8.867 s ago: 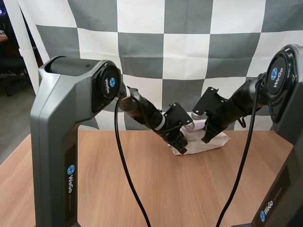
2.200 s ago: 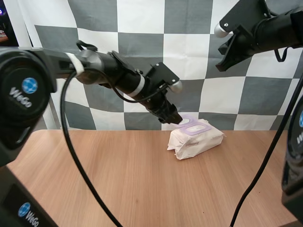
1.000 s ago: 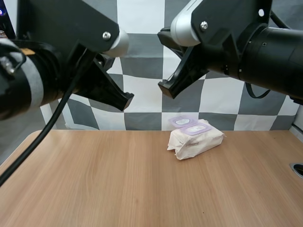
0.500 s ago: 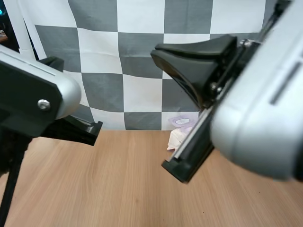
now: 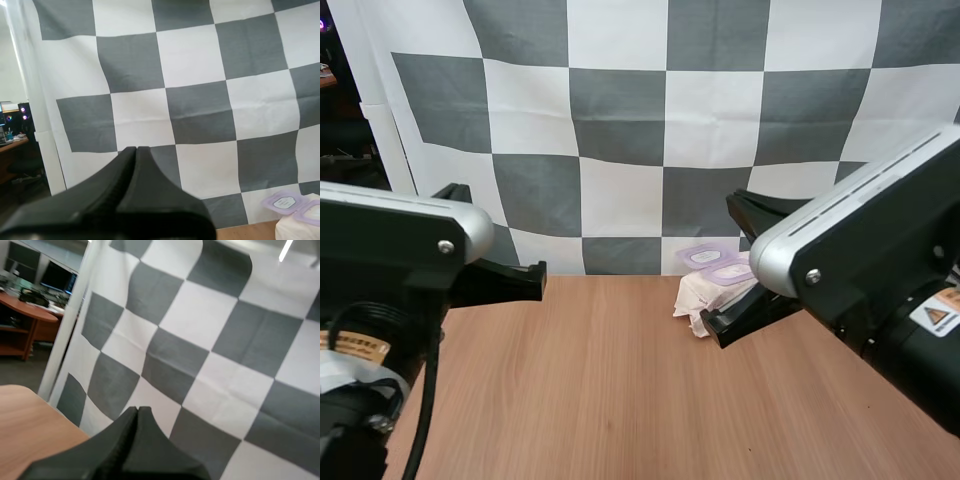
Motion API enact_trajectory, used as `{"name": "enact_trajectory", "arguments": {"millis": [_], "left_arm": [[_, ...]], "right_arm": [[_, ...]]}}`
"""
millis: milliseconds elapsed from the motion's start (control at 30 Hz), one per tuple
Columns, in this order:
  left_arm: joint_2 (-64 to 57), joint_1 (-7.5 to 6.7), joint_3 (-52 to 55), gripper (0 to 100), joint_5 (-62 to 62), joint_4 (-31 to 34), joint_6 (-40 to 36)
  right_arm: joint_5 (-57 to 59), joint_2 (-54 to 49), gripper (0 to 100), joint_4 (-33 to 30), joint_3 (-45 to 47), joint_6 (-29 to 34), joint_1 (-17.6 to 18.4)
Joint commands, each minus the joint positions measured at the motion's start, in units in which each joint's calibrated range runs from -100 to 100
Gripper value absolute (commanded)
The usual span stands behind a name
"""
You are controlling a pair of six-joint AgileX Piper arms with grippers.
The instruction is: Open the wet wipes lid
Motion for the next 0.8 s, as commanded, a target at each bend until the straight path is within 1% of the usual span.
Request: {"name": "enact_trajectory", "arguments": {"millis": [0, 33, 100, 167, 233, 300, 367, 400, 500, 533, 667, 733, 767], "left_arm": [[0.00, 0.06, 9.62, 0, -11.37, 0.00, 0.08], [0.00, 0.06, 12.92, 0, -16.30, 0.00, 0.08], [0.00, 0.06, 15.70, 0, -19.98, 0.00, 0.72], [0.00, -0.02, 18.27, 0, -20.01, 0.23, 1.94], [0.00, -0.10, 20.72, 0, -20.16, 0.23, 2.30], [0.00, -0.10, 23.67, 0, -23.59, 0.23, 1.99], [0.00, -0.10, 24.36, 0, -26.64, 0.23, 1.84], [0.00, -0.10, 24.36, 0, -21.81, 0.12, 1.42], [0.00, -0.49, 24.36, 0, -20.52, -0.02, -0.11], [0.00, -0.49, 24.36, 0, -20.17, -0.02, -1.03], [0.00, -0.56, 24.36, 0, -16.57, -0.02, -3.92], [0.00, -0.56, 24.36, 0, -11.30, -0.02, -5.81], [0.00, -0.56, 24.36, 0, -9.38, -0.02, -5.92]], "right_arm": [[-25.03, -0.09, 0, -49.78, 14.09, 48.31, -0.49], [-25.17, -0.09, 0, -50.02, 17.98, 48.31, -0.49], [-26.95, -0.09, 0, -51.50, 21.22, 48.31, -0.49], [-29.89, -0.09, 0, -52.59, 24.98, 48.31, -0.70], [-32.06, -0.09, 0, -52.08, 28.52, 48.68, -1.25], [-33.56, -0.09, 0, -52.08, 30.94, 49.82, -1.86], [-33.56, -0.09, 0, -51.65, 33.19, 51.40, -2.37], [-33.56, -0.09, 0, -51.65, 33.89, 51.84, -2.49], [-33.56, -0.09, 0, -51.39, 34.73, 52.61, -2.54], [-28.81, -0.09, 0, -49.66, 34.73, 53.43, -2.73], [-24.36, -0.09, 0, -49.42, 34.73, 53.61, -3.39], [-22.00, -0.09, 0, -49.08, 34.73, 54.71, -3.59], [-19.07, -0.09, 0, -49.08, 34.73, 56.03, -3.95]]}}
